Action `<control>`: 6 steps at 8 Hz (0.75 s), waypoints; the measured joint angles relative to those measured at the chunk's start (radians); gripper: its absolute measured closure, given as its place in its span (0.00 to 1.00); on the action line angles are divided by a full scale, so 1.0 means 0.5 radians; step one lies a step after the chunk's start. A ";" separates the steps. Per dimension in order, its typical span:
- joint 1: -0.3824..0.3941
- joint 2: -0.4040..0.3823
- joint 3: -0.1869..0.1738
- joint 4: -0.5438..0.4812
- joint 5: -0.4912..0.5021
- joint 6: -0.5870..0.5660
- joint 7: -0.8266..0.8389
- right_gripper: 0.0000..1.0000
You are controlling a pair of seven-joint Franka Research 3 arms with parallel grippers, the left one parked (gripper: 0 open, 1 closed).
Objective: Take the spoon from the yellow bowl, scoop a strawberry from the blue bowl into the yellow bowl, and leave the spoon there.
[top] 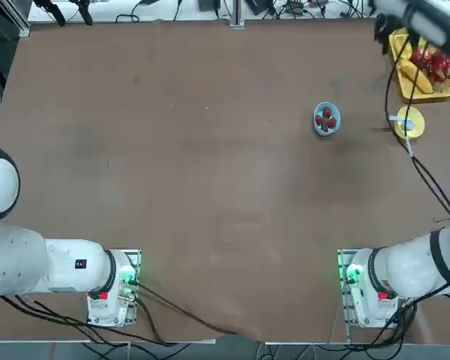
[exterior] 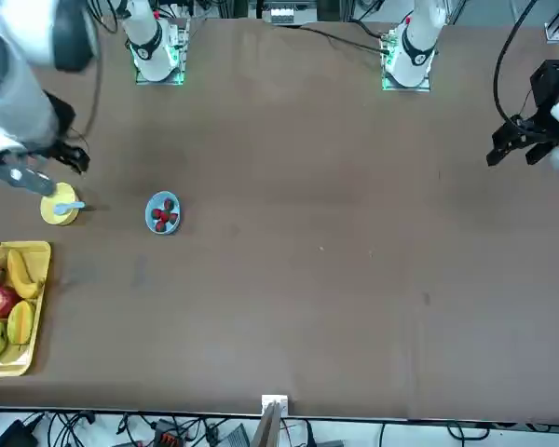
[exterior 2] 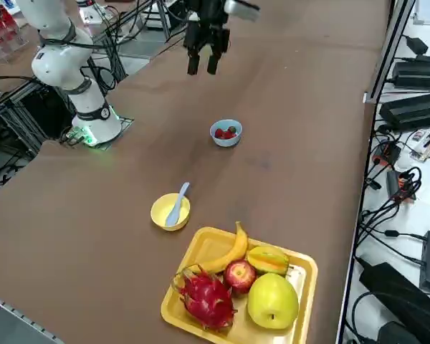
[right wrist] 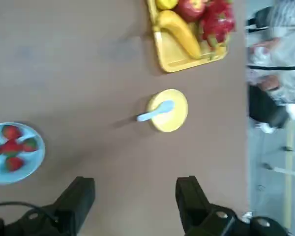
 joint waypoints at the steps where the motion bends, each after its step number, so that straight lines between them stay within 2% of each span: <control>1: 0.049 0.068 0.000 -0.087 -0.160 0.023 0.140 0.00; 4: 0.069 0.197 -0.012 -0.338 -0.482 0.196 0.399 0.01; 6: 0.066 0.341 -0.025 -0.450 -0.708 0.255 0.702 0.01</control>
